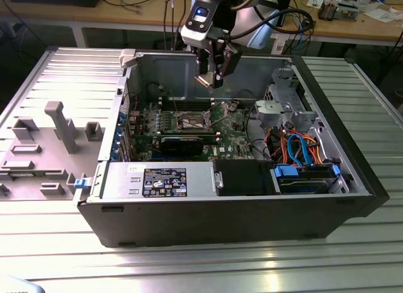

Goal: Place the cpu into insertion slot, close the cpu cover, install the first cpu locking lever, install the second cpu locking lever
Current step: 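Place the cpu into insertion slot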

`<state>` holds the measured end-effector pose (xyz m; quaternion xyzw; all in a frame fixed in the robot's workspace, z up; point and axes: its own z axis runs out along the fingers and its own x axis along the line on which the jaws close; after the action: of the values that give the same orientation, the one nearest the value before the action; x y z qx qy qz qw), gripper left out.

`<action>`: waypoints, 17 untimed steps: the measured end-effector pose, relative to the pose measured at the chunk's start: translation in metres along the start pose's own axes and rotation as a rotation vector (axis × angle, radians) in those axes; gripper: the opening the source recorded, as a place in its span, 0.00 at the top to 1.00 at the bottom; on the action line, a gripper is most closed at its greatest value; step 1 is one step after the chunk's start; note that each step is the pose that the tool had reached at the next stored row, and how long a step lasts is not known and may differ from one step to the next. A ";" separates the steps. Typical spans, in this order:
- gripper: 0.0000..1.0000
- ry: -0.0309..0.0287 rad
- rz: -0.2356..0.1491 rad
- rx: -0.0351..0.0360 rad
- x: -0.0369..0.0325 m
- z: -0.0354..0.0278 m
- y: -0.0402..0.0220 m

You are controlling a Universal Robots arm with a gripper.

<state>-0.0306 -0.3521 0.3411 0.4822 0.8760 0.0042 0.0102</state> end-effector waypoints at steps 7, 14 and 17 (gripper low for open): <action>0.45 -0.0002 0.010 0.0002 0.0000 0.0000 0.0000; 0.45 -0.0003 0.018 0.0003 0.0000 0.0000 0.0000; 0.45 -0.0004 0.022 0.0003 0.0000 0.0000 0.0000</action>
<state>-0.0306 -0.3521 0.3411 0.4918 0.8707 0.0041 0.0102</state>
